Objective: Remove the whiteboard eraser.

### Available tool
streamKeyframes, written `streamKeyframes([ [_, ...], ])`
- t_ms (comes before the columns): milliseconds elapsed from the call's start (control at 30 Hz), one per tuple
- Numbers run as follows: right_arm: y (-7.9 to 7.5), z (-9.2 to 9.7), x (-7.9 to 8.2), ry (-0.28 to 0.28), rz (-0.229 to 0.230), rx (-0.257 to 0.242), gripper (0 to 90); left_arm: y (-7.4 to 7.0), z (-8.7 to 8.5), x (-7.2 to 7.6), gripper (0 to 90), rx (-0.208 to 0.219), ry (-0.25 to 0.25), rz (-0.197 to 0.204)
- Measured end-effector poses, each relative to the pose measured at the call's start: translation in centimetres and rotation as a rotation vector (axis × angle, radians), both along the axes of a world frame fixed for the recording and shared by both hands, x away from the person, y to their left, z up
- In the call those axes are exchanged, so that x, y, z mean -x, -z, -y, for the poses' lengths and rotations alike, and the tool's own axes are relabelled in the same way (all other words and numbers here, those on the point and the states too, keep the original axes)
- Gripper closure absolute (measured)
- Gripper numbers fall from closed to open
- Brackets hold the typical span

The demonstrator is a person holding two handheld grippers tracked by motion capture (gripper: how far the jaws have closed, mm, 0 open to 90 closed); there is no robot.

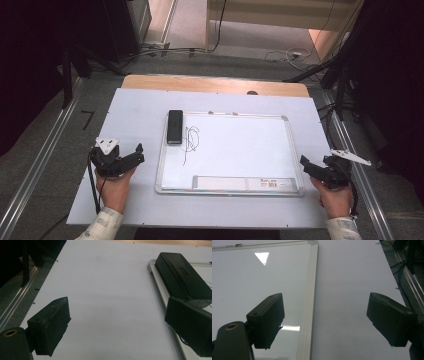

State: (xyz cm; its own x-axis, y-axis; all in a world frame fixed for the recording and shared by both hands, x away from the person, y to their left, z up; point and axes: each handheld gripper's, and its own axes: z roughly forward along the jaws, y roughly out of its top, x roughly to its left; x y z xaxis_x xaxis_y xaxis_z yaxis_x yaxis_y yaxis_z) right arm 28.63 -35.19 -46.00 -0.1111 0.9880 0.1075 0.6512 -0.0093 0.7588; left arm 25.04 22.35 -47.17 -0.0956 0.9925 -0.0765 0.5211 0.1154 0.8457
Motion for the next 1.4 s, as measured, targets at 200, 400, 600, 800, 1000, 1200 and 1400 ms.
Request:
streamKeyframes([
  [200, -0.1, 0.1, 0.1, 0.001, 0.004, -0.004, 13.4, 0.0, 0.7, -0.2, 6.4, 0.005, 0.018, -0.008],
  [400, -0.1, 0.1, 0.0, 0.004, 0.002, -0.013, 13.4, -0.2, 1.2, -0.5, 6.4, 0.009, 0.023, 0.0],
  [600, -0.2, 0.0, 0.1, 0.007, 0.007, -0.012, 13.4, -0.3, 1.3, -0.8, 6.4, 0.011, 0.032, -0.002],
  [800, -0.1, -0.1, 0.0, -0.002, -0.004, -0.007, 13.4, -0.3, 2.3, -1.7, 6.4, 0.003, 0.059, -0.017],
  [1000, -0.1, -0.1, 0.0, -0.002, -0.01, -0.011, 13.4, -0.6, 3.3, -2.9, 6.4, 0.003, 0.07, -0.009],
  [1200, 0.0, 0.0, 0.0, 0.0, -0.017, -0.021, 13.4, -0.7, 3.9, -4.2, 6.5, 0.018, 0.077, -0.02],
  [1400, -0.1, 0.0, 0.0, -0.001, -0.018, -0.02, 13.4, -0.3, 4.8, -5.4, 7.2, 0.021, 0.096, -0.042],
])
